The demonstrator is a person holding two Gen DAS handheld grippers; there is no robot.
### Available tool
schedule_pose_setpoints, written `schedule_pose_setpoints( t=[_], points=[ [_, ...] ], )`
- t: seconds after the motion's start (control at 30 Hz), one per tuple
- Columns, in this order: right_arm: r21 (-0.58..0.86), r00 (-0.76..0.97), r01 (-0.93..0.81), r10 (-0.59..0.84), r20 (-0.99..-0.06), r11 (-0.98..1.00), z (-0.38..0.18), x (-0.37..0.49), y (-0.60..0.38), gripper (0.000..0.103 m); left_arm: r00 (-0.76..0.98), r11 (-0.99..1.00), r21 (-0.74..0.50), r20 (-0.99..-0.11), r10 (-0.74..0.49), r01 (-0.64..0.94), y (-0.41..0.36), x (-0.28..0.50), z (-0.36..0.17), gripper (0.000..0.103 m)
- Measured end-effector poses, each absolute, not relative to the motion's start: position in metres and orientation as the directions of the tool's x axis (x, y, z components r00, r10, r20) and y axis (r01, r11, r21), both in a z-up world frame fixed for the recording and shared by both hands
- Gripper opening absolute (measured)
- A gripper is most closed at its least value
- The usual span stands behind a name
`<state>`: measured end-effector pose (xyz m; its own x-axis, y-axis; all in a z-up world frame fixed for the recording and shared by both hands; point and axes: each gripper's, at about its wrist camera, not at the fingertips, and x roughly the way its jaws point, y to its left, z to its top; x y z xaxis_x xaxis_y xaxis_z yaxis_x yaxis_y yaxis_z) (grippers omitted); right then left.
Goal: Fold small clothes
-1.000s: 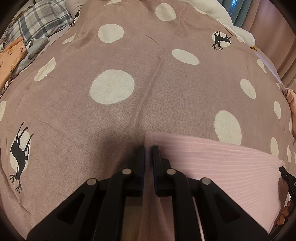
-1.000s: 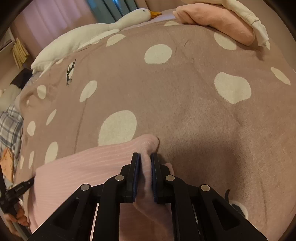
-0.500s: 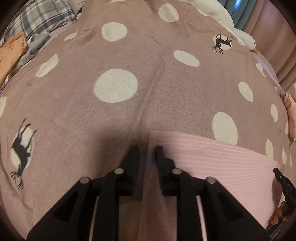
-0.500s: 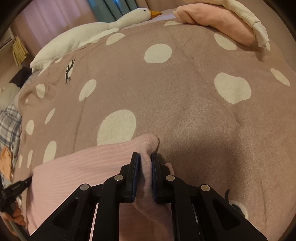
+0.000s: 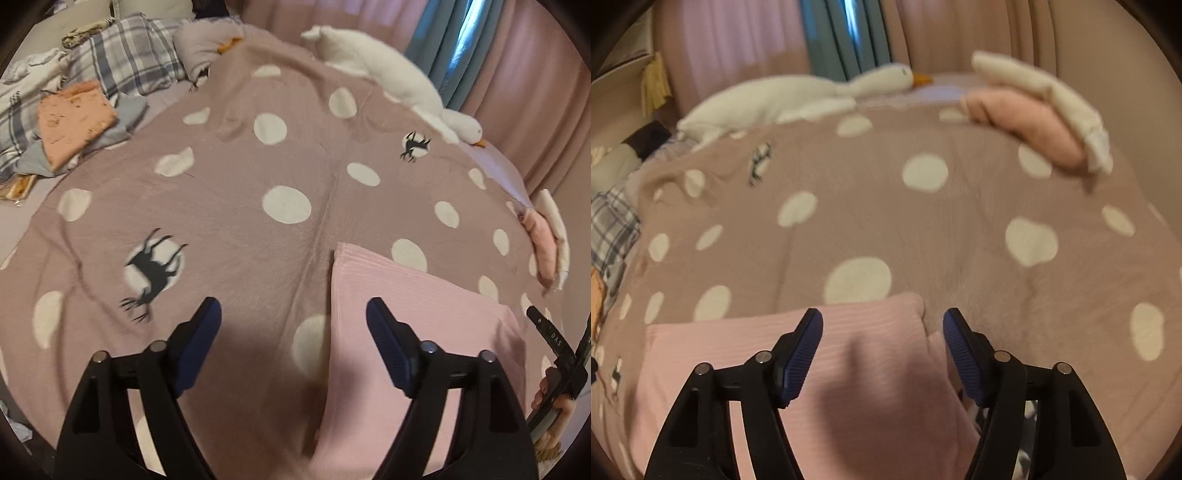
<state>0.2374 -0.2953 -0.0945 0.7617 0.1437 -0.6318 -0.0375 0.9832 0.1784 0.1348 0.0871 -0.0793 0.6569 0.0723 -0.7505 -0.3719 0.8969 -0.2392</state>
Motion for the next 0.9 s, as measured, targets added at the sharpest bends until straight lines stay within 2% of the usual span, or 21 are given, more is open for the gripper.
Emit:
schedule_pose_setpoints(
  t=[0.07,0.13,0.4,0.6,0.9],
  points=[
    [0.183,0.791,-0.043,0.146,-0.594,0.982,-0.083,0.213,-0.294,0.082,0.678,0.892,-0.271,-0.733,0.053,-0.362,0.088,0.117,-0.073,0.088],
    [0.185,0.811,-0.050,0.147,-0.566,0.982,-0.078,0.194,-0.293,0.087,0.698,0.883,-0.308,-0.716,0.030,-0.353,0.087,0.100,-0.071,0.093],
    [0.178,0.819,-0.032,0.128,-0.559,0.983,-0.067,0.117,-0.296,0.087,0.688,0.879,-0.390,-0.718,-0.103,-0.275,0.059,0.080,-0.099,0.094],
    [0.310,0.802,0.033,0.160,-0.576,0.950,-0.080,0.084,-0.312,0.087,0.642,0.855,-0.443,-0.744,-0.184,-0.268,0.040,0.078,-0.133,0.092],
    [0.437,0.701,0.146,0.218,-0.678,0.888,-0.148,0.073,-0.323,0.087,0.591,0.829,-0.503,-0.755,-0.285,-0.243,0.025,0.087,-0.168,0.078]
  ],
)
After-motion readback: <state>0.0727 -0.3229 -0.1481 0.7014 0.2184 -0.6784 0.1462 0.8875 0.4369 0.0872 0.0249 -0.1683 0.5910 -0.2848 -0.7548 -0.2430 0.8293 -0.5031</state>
